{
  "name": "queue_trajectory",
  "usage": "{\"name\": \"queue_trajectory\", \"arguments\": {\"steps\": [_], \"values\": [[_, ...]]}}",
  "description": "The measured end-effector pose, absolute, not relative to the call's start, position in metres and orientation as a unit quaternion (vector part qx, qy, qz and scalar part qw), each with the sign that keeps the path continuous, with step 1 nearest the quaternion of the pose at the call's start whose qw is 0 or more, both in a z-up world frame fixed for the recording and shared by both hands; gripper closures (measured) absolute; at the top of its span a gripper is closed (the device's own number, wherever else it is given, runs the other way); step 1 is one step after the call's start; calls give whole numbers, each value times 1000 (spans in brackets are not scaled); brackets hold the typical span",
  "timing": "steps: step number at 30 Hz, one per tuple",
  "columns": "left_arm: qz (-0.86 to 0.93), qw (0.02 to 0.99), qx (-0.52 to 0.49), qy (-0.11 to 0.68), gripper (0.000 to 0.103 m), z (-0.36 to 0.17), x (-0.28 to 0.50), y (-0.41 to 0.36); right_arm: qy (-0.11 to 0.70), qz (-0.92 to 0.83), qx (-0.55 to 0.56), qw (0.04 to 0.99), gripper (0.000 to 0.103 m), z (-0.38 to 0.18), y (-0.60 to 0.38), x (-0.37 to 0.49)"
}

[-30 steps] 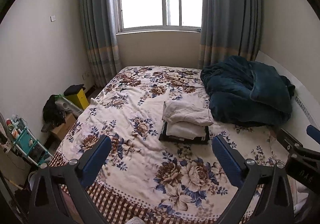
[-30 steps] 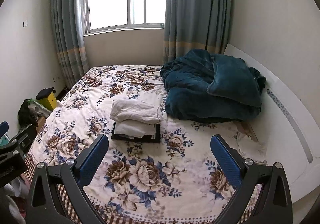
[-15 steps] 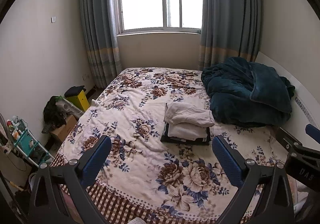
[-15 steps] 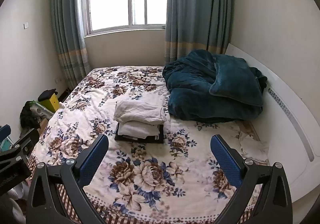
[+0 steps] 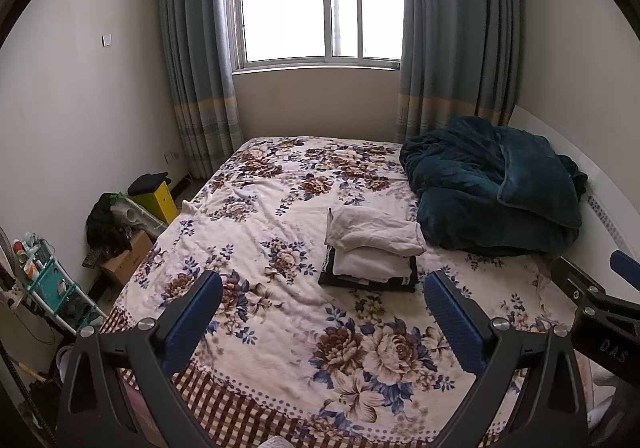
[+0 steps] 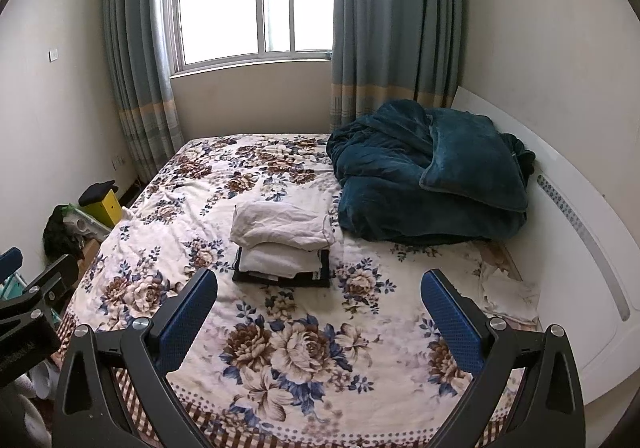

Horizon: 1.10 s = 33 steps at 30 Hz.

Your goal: Fold small clothes

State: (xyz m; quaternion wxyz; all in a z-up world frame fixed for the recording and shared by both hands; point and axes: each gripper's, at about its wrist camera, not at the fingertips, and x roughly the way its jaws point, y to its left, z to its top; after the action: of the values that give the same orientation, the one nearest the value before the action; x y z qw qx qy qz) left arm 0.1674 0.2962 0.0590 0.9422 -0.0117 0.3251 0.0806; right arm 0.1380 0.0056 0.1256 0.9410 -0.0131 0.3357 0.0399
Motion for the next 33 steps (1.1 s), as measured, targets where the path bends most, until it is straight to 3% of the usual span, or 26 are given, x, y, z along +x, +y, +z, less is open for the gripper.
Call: {"name": "queue_trajectory", "arguments": {"steps": [33], "values": [[71,943,-10,325,0,69,168,292,335,43,-9,941,0,133,2,132]]}}
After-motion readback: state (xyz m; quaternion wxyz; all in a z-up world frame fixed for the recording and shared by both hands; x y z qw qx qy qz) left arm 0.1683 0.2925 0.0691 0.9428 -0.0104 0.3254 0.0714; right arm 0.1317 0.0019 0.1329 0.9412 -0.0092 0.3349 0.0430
